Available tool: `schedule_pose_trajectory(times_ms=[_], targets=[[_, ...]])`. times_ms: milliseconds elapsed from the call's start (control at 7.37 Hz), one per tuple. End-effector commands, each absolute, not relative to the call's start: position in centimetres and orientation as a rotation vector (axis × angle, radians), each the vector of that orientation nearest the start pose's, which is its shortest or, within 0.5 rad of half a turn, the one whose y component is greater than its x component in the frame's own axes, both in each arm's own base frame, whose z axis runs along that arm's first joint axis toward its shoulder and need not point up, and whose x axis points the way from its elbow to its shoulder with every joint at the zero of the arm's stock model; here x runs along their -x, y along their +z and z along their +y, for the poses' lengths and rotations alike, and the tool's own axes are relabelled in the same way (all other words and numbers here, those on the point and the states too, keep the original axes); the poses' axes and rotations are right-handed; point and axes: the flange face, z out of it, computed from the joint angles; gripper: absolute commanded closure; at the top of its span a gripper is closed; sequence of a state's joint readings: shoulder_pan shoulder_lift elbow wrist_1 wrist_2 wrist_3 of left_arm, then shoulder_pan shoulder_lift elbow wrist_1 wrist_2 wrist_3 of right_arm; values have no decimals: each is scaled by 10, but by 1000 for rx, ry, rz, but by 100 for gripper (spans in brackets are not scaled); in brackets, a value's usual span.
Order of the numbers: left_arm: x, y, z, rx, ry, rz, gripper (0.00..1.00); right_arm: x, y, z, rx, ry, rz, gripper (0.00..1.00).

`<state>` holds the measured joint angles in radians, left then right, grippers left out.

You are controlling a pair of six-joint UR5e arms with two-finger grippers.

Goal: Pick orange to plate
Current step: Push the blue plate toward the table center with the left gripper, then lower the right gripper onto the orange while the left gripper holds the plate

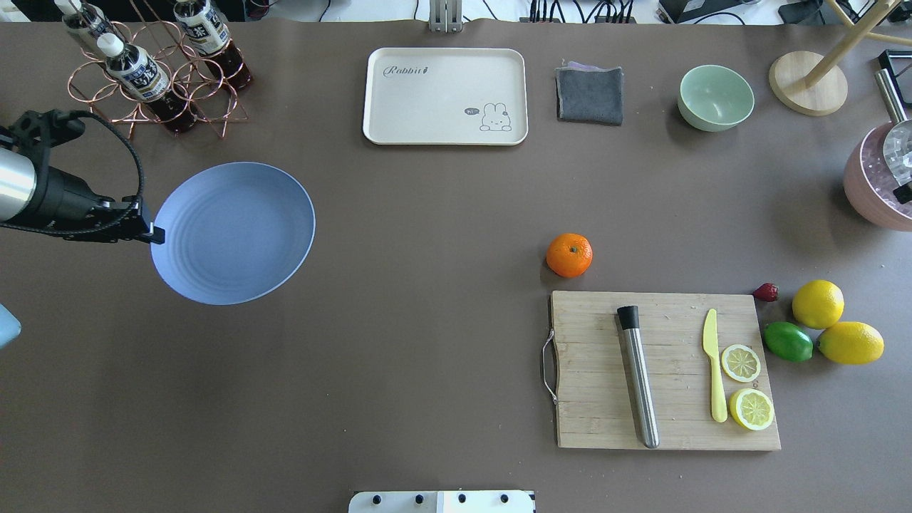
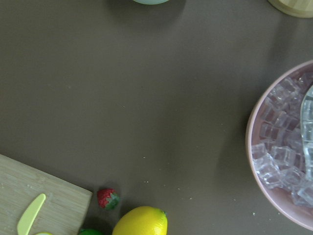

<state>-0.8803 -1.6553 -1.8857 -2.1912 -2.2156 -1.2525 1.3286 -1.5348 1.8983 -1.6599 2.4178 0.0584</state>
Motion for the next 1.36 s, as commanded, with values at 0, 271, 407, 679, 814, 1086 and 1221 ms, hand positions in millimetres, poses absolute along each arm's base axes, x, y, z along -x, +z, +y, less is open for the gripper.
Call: schedule_pose_trajectory(times_ms=[0,271,407,679,814,1086,1221], targets=[[-375,326,-419,-104,-213,1137,100,136,409,-506,-114,-271,-915,0],[-437,271,-415,-73,-226,1053,100,222,357,-505,-88,-252,-892,0],[-484,264,-398,-103,-204,1029,100,271,323,-499,-93,-230,-877,0],[-504,274,-399,-87,-215,1010,100,342,299,-485,-108,-246,-829,0],[-519,265,-395,-72,-217,1023,100,360,299,-485,-107,-263,-814,1],[-526,263,-393,-55,-232,1024,100,394,313,-497,-148,-283,-847,1],[-532,264,-387,-46,-226,1023,100,406,317,-493,-130,-264,-856,2]])
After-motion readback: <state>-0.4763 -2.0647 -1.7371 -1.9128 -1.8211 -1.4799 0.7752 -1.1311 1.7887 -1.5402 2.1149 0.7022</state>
